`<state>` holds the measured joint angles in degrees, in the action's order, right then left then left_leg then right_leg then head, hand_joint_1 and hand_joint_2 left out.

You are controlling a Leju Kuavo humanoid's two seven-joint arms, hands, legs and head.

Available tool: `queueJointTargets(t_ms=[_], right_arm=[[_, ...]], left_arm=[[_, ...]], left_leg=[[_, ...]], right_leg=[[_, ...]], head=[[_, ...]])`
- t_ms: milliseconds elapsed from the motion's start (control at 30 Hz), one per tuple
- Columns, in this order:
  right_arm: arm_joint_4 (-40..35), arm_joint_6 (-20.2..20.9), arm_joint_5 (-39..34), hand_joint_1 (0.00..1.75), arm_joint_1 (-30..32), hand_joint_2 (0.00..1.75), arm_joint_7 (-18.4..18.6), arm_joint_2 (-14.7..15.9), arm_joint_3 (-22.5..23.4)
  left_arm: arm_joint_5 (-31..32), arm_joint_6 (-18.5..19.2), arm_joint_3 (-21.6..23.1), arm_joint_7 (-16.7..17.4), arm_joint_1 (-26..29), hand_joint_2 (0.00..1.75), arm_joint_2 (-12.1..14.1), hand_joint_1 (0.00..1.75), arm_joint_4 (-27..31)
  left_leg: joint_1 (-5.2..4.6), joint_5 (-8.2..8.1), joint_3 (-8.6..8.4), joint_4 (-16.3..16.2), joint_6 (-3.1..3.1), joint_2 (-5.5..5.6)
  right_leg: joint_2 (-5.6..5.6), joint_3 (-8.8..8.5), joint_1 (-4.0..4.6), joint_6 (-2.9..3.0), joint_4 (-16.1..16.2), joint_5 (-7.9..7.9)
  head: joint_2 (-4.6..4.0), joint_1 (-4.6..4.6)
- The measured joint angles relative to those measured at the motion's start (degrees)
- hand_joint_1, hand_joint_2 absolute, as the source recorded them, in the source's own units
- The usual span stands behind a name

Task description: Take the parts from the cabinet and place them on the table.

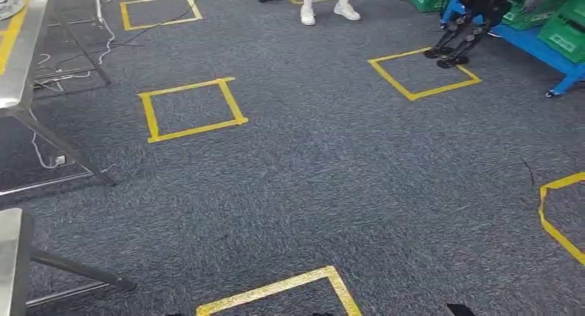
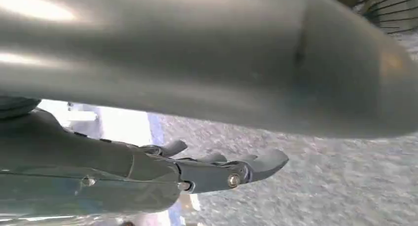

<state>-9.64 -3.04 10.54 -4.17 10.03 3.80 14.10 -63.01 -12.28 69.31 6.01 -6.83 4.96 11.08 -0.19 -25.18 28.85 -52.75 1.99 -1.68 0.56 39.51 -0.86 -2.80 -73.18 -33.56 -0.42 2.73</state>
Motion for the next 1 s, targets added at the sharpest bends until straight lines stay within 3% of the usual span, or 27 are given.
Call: queueJointTargets(t_ms=[33, 100, 133, 167, 200, 267, 300, 333, 367, 433, 467, 500, 533, 600, 633, 667, 733, 800, 833, 867, 933, 967, 1000], right_arm=[[0.0, -0.1, -0.1, 0.0, 0.0, 0.0, 0.0, 0.0, 0.0], [0.0, -0.2, -0.3, 0.0, 0.0, 0.0, 0.0, 0.0, 0.0], [0.0, -0.3, -0.4, 0.0, -0.1, 0.0, 0.0, 0.0, 0.0], [0.0, -0.3, -0.4, 0.0, -0.2, 0.0, 0.0, 0.0, 0.0], [0.0, -0.4, -0.5, 0.0, -0.2, 0.0, 0.0, 0.0, 0.0], [0.0, -0.5, -0.6, 0.0, 0.0, 0.0, 0.0, 0.0, 0.0], [0.0, -0.6, -0.6, 0.0, 0.0, 0.0, 0.0, 0.0, 0.0], [0.0, -0.6, -0.6, 0.0, 0.0, 0.0, 0.0, 0.0, 0.0], [0.0, -0.6, -0.6, 0.0, -0.1, 0.0, 0.0, 0.0, 0.0], [0.0, -0.6, -0.6, 0.0, -0.2, 0.0, 0.0, 0.0, 0.0], [0.0, -0.6, -0.6, 0.0, -0.2, 0.0, 0.0, 0.0, 0.0], [0.0, -0.6, -0.6, 0.0, -0.1, 0.0, 0.0, 0.0, 0.0], [0.0, -0.6, -0.6, 0.0, -0.1, 0.0, 0.0, 0.0, 0.0], [0.0, -0.5, -0.6, 0.0, -0.1, 0.0, 0.0, 0.0, 0.0], [0.0, -0.5, -0.6, 0.0, -0.1, 0.0, 0.0, 0.0, 0.0], [0.0, -0.5, -0.6, 0.0, -0.2, 0.0, 0.0, 0.0, 0.0], [0.0, -0.4, -0.6, 0.0, -0.2, 0.0, 0.0, 0.0, 0.0], [0.0, -0.2, -0.6, 0.0, -0.1, 0.0, 0.0, 0.0, 0.0], [0.0, -0.2, -0.6, 0.0, -0.1, 0.0, 0.0, 0.0, 0.0], [0.0, -0.2, -0.6, 0.0, -0.1, 0.0, 0.0, 0.0, 0.0], [0.0, -0.2, -0.6, 0.0, -0.2, 0.0, 0.0, 0.0, 0.0], [0.0, -0.2, -0.6, 0.0, -0.2, 0.0, 0.1, 0.0, 0.0], [0.0, -0.2, -0.6, 0.0, -0.1, 0.0, 0.1, 0.0, 0.0]], left_arm=[[0.0, 0.0, 0.0, 0.0, 0.0, 0.0, 0.0, 0.0, 0.0], [0.2, 0.0, 0.0, 0.0, 0.0, 0.0, -0.1, 0.0, 0.0], [0.2, 0.0, 0.0, 0.0, -0.1, 0.0, 0.0, 0.0, 0.0], [0.4, 0.0, 0.0, 0.0, -0.1, 0.0, 0.0, 0.0, 0.0], [0.4, 0.0, 0.0, 0.0, -0.1, 0.0, 0.0, 0.0, 0.0], [0.5, 0.0, 0.0, -0.1, -0.2, 0.0, 0.0, 0.0, 0.0], [0.5, 0.0, 0.0, -0.2, -0.3, 0.0, 0.0, 0.0, 0.0], [0.5, 0.0, 0.0, -0.2, -0.3, 0.0, 0.1, 0.0, 0.0], [0.6, 0.0, 0.1, -0.2, -0.2, 0.0, 0.1, 0.0, 0.0], [0.6, 0.0, 0.1, -0.2, -0.1, 0.0, 0.0, 0.0, 0.0], [0.6, 0.0, 0.1, -0.2, 0.0, 0.0, 0.0, 0.0, 0.0], [0.5, 0.0, 0.1, -0.2, 0.0, 0.0, 0.0, 0.0, 0.0], [0.6, 0.0, 0.2, -0.2, 0.1, 0.0, 0.0, 0.0, 0.0], [0.6, 0.0, 0.2, -0.2, 0.1, 0.0, 0.0, 0.0, 0.0], [0.6, 0.0, 0.2, -0.2, 0.1, 0.0, 0.1, 0.0, 0.0], [0.6, 0.0, 0.2, -0.3, 0.0, 0.0, 0.2, 0.0, 0.0], [0.6, 0.0, 0.3, -0.3, -0.1, 0.0, 0.2, 0.0, 0.0], [0.6, -0.1, 0.5, -0.4, -0.1, 0.0, 0.2, 0.0, 0.0], [0.7, -0.2, 0.5, -0.4, -0.2, 0.0, 0.1, 0.0, 0.0], [0.7, -0.2, 0.6, -0.4, -0.2, 0.0, 0.1, 0.0, 0.0], [0.7, -0.2, 0.6, -0.4, 0.0, 0.0, 0.2, 0.0, 0.0], [0.7, -0.2, 0.6, -0.4, 0.0, 0.0, 0.2, 0.0, 0.0], [0.7, -0.2, 0.6, -0.3, 0.0, 0.0, 0.2, 0.0, 0.0]], left_leg=[[0.01, -0.07, -0.02, -0.1, -0.1, -0.36], [0.17, -0.41, -0.13, -0.5, -0.56, -1.13], [0.01, -0.73, -0.1, -0.9, -1.02, -1.4], [-0.32, -1.12, 0.04, -1.5, -1.39, -1.67], [-0.33, -1.12, 0.0, -1.5, -1.43, -1.89], [-0.17, -0.95, -0.18, -1.2, -1.84, -2.49], [-0.07, -1.21, -0.16, -1.5, -2.23, -2.8], [0.2, -2.42, 0.24, -2.9, -2.65, -1.31], [0.19, -4.65, 1.71, -6.2, -2.84, 0.0], [0.36, -9.54, 6.56, -16.5, -3.11, 1.0], [0.37, -10.65, 8.48, -20.3, -3.11, 1.11], [0.37, -10.36, 9.27, -21.7, -3.05, 1.17], [0.36, -8.49, 8.48, -19.7, -2.82, 1.25], [0.35, -3.2, 3.96, -10.0, -2.14, 2.0], [0.34, -1.07, 1.51, -4.9, -1.73, 3.68], [0.3, -1.06, 0.52, -2.0, -1.4, 5.77], [0.0, -0.8, 0.56, -1.6, -1.7, 4.75], [0.15, -0.45, 0.33, -1.0, -1.11, 3.77], [0.39, -0.06, 0.08, -0.4, -0.9, 3.0], [0.24, 0.05, 0.01, -0.1, -0.73, 2.73], [0.14, 0.04, 0.15, -0.2, -0.38, 1.57], [0.13, 0.02, 0.21, -0.2, -0.36, 0.95], [0.13, 0.0, 0.25, -0.2, -0.35, 0.47]], right_leg=[[-0.15, -1.3, -0.19, -0.16, 2.5, 1.71], [-1.23, -6.63, -0.41, -0.34, 12.7, 6.48], [-3.51, -9.18, -0.42, -0.42, 17.5, 7.56], [-2.97, -9.13, -0.02, 0.32, 17.9, 7.42], [-2.35, -9.03, -0.18, 0.96, 17.9, 7.49], [-1.59, -8.76, 0.27, 1.6, 17.8, 7.54], [-1.22, -8.95, 0.09, 2.12, 18.1, 7.83], [-0.83, -8.97, -0.08, 2.38, 18.2, 7.98], [-0.61, -8.86, -0.11, 2.65, 18.2, 8.09], [0.1, -8.57, 0.02, 2.91, 18.2, 8.22], [0.56, -8.48, 0.13, 2.98, 18.2, 8.27], [1.12, -8.46, 0.2, 3.02, 18.2, 8.29], [1.74, -8.49, 0.22, 3.02, 18.2, 8.32], [2.92, -8.68, 0.23, 2.92, 18.2, 8.38], [3.35, -8.7, 0.15, 2.82, 18.2, 8.44], [3.67, -8.48, 0.28, 2.57, 18.1, 8.46], [4.5, -8.12, 0.16, 1.95, 18.2, 8.74], [5.48, -7.96, 0.14, 1.16, 18.5, 9.0], [3.7, -7.83, -0.01, 1.17, 17.7, 8.39], [1.48, -6.78, 0.25, 1.02, 15.4, 6.49], [0.32, -2.44, 0.25, 0.65, 5.9, 1.33], [0.2, -0.53, 0.21, 0.48, 1.5, -0.3], [0.13, 0.26, 0.12, 0.34, -0.4, -0.53]], head=[[0.0, -0.02], [0.0, 0.0], [0.0, -0.02], [0.0, 0.02], [0.0, 0.07], [0.0, 0.07], [0.0, 0.09], [0.0, 0.06], [0.0, 0.09], [0.0, 0.09], [0.0, 0.11], [0.0, 0.11], [0.0, 0.09], [0.0, 0.11], [0.0, 0.11], [0.0, 0.11], [0.0, 0.09], [0.0, 0.06], [0.0, 0.07], [0.0, 0.02], [0.0, 0.04], [0.0, 0.04], [0.0, 0.02]])
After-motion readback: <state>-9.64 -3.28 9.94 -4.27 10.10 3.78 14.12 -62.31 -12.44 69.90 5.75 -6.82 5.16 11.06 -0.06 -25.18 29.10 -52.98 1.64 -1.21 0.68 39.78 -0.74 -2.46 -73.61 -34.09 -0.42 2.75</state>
